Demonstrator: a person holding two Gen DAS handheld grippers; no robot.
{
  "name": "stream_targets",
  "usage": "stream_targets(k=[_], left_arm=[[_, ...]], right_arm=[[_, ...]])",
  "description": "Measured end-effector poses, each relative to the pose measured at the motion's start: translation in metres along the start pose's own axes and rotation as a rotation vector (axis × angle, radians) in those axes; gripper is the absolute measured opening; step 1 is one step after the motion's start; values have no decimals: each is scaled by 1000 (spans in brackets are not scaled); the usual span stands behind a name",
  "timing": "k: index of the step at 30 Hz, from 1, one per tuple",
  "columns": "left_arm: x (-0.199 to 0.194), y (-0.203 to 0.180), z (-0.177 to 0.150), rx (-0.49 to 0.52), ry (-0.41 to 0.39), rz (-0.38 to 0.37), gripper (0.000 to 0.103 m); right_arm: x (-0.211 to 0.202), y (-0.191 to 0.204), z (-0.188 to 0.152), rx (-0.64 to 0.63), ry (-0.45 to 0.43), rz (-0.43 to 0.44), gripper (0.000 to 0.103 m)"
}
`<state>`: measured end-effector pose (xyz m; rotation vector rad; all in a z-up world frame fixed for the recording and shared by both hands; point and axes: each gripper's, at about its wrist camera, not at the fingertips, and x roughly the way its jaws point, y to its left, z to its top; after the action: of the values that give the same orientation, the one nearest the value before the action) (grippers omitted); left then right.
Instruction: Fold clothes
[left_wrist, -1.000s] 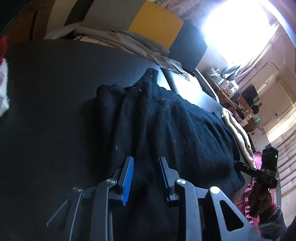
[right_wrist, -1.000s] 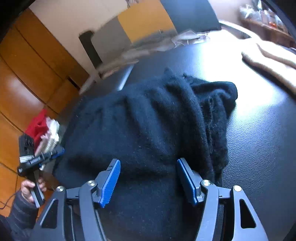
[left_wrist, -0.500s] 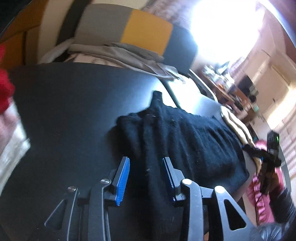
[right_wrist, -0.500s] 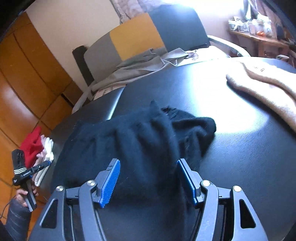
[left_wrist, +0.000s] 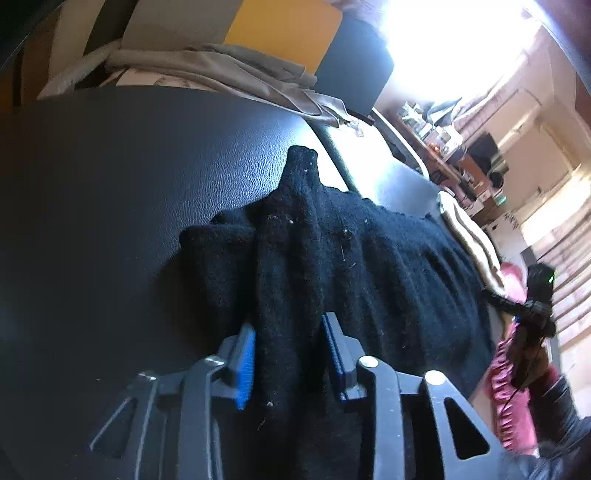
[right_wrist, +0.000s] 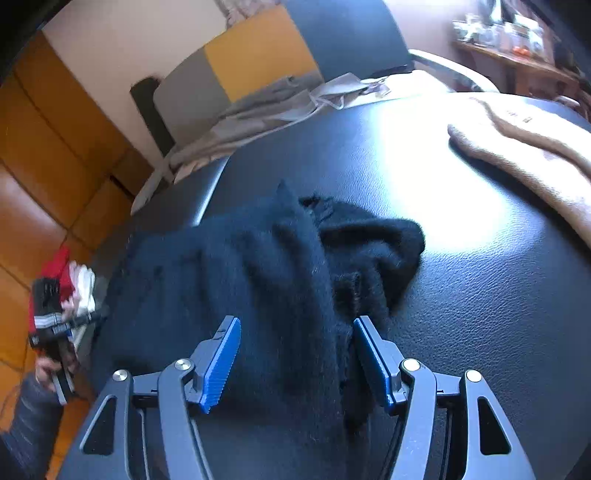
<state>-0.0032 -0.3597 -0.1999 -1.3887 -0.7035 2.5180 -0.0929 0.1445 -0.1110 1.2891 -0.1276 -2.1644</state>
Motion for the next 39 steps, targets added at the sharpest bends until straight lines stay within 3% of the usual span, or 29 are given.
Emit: stream_targets(k=[1,3,6,8,10,12,14,17,21,23,26,30,32,39], left_arm=[[-1,2,0,-17,1,-11,13],[-5,5,0,-44,5,-34,6],[-22,3,-5,-72,11,-74,4],[-37,4,-12,-99,10,-109,4],[-40,8,-22,-119,35,-97,4],[-32,14,-31,-123,79,-51,4],[-24,19,-41,-144,101,-52,4],[-31,20,-47,-174,65,-63,8],[-56,4,-42,-124,-8,-53,8],[-70,-3,-36,-99,-59,-23,13],[-84,-18,-27,-50,-133,30,18],[-75,-45,-19,28,-185,15,21],[-58,-63,-12,91,-176,48,21],[-5,-106,9,203,-156,110,22]], right_arm=[[2,1,-1,-17,11,-22,44],[4,3,-2,-47,36,-78,16],[-5,7,-2,-74,45,-80,12],[-22,11,-5,-88,29,-59,12],[-38,13,-10,-77,15,-29,12],[-36,11,-19,-89,38,-54,12],[-26,2,-27,-62,65,-61,12],[-21,-10,-33,7,59,-39,12],[-29,4,-29,-64,31,-107,14],[-38,16,-26,-112,11,-127,14],[-43,24,-22,-173,25,-236,18],[-51,33,-18,-178,-35,-249,21],[-50,49,-12,-200,-77,-223,23],[3,119,14,-366,-87,-158,34]])
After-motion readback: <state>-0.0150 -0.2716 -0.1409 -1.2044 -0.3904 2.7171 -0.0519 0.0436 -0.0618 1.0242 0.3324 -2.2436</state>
